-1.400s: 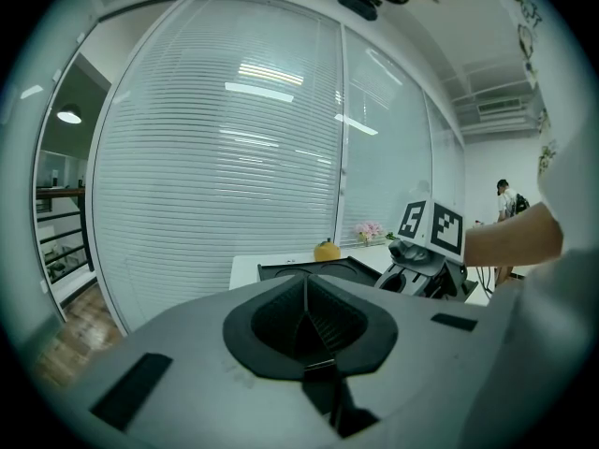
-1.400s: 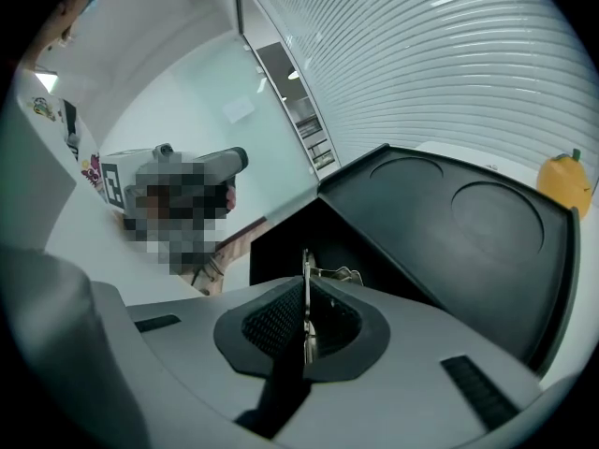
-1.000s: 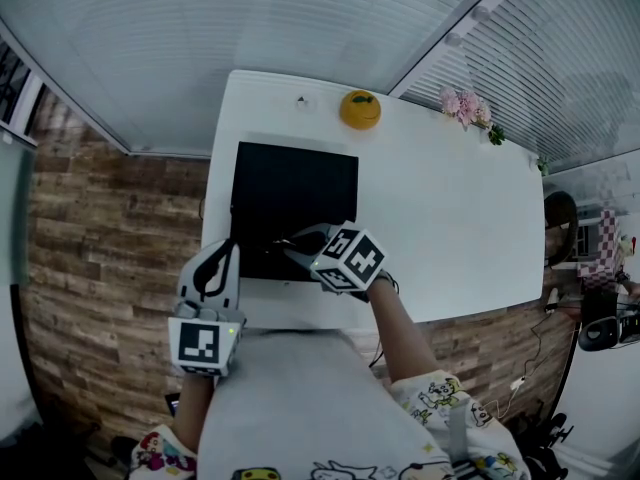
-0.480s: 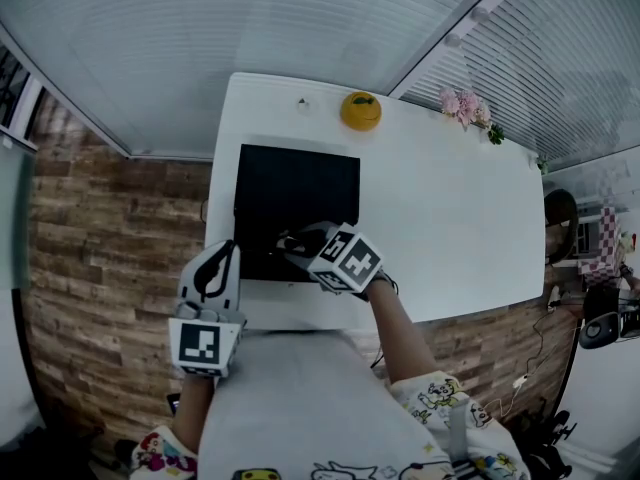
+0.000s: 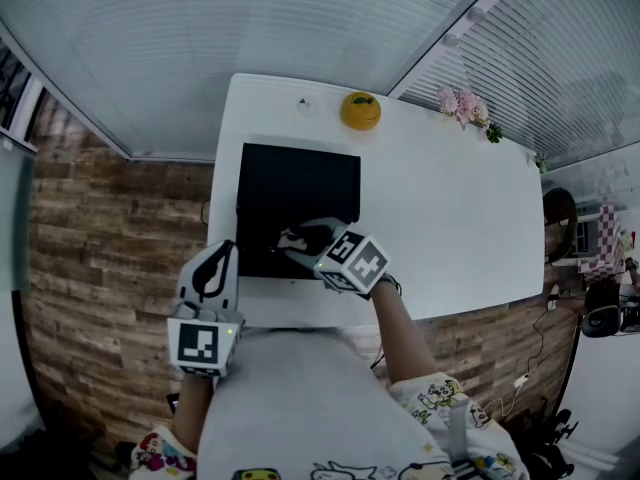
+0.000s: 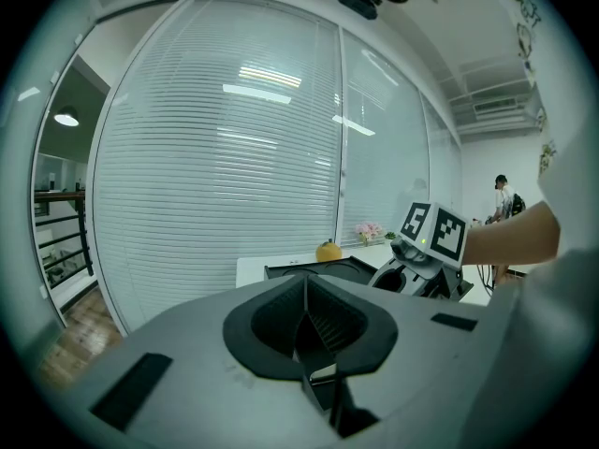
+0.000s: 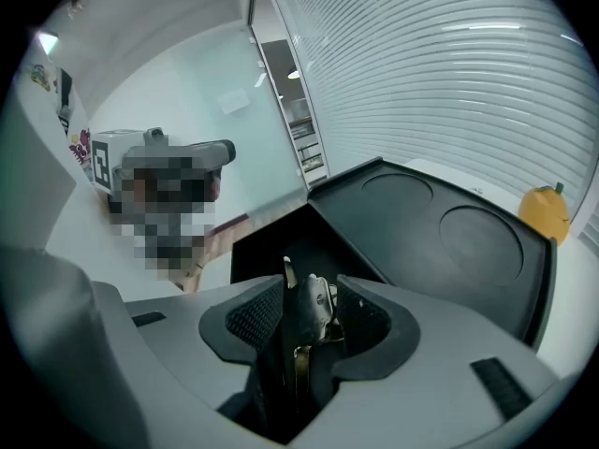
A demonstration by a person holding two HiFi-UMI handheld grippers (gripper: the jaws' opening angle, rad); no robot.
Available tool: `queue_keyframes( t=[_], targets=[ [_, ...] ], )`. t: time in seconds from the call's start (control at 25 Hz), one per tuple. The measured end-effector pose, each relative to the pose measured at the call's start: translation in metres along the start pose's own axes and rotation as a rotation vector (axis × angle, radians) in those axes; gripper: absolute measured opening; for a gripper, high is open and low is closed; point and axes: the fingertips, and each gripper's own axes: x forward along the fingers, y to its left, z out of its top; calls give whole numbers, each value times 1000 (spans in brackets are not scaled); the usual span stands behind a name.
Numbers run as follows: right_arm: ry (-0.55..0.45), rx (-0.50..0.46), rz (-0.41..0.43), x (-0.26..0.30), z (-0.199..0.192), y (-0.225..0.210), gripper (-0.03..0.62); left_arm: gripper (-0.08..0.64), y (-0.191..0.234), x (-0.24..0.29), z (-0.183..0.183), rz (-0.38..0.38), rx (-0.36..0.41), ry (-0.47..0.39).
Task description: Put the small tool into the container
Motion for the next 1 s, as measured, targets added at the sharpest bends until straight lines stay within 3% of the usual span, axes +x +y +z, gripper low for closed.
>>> queue_keyframes(
  t=[0.4, 1.0],
  targets=[
    [-92, -37, -45, -19, 18, 7, 144, 12, 2, -13, 5, 12, 6, -27],
    [-289, -101, -189, -91, 49, 21, 144, 12, -11, -30, 27, 9, 54, -86]
  ],
)
